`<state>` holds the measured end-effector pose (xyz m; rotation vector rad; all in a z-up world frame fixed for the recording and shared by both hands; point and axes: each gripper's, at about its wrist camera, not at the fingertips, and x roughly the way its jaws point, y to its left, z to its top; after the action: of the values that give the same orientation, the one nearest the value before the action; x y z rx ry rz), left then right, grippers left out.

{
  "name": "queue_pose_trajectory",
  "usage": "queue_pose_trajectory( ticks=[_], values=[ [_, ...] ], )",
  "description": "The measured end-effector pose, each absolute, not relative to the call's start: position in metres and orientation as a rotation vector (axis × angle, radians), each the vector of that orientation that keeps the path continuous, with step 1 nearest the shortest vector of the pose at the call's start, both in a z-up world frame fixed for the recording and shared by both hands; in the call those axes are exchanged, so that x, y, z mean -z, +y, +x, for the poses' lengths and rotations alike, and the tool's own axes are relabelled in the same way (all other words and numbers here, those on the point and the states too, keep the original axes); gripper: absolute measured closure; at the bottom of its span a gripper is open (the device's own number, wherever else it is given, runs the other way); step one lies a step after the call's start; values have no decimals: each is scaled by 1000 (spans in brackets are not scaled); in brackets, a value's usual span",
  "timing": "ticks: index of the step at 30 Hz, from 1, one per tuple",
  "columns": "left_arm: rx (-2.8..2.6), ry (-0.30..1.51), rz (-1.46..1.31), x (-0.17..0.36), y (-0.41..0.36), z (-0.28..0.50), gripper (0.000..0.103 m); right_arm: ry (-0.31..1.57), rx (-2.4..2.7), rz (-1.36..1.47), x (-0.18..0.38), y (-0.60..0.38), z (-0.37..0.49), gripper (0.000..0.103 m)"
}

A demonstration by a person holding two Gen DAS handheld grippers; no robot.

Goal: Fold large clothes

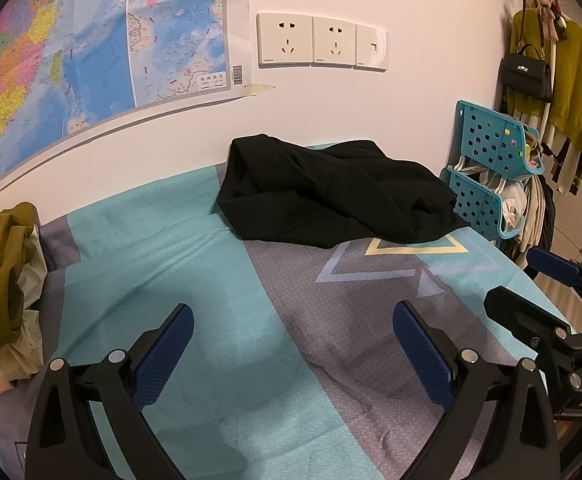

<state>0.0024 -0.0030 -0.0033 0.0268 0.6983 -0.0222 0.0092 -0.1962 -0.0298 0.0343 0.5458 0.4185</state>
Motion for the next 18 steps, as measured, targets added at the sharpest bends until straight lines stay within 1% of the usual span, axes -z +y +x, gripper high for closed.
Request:
queue_pose_trajectory(
  ticks=[18],
  values=[
    [25, 709, 21, 6, -2, 3, 7, 548, -417, 32, 30, -195, 9, 6]
  ],
)
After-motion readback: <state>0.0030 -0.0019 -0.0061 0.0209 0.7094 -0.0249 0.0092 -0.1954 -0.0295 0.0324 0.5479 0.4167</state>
